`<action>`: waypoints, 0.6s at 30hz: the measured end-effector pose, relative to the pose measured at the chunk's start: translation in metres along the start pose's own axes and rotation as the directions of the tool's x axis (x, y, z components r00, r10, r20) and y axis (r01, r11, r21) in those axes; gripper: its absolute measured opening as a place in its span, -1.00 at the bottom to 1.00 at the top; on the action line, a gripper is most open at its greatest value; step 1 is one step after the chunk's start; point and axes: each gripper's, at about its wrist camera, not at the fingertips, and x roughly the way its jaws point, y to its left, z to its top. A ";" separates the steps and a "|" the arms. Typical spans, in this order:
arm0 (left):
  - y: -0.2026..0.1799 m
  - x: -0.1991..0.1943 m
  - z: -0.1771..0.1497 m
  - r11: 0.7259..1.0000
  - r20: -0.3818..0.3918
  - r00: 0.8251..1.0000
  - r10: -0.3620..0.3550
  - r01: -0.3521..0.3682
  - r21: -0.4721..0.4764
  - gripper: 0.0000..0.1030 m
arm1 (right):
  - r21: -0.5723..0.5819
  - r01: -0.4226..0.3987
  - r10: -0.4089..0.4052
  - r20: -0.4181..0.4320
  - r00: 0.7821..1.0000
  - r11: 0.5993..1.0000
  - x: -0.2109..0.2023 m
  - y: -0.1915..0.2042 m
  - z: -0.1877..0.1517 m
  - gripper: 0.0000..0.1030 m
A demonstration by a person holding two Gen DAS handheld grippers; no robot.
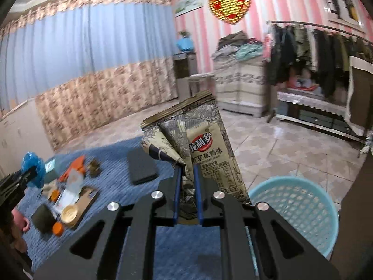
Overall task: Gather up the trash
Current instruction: 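Carry the blue bag and snack packet with both tools over the teal basket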
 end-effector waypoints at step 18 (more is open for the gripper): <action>-0.152 0.065 -0.001 0.968 -0.091 0.971 -0.222 0.231 0.097 -0.42 | 0.156 0.173 -0.164 -0.071 0.984 0.972 -0.003 -0.124 -0.036 -0.77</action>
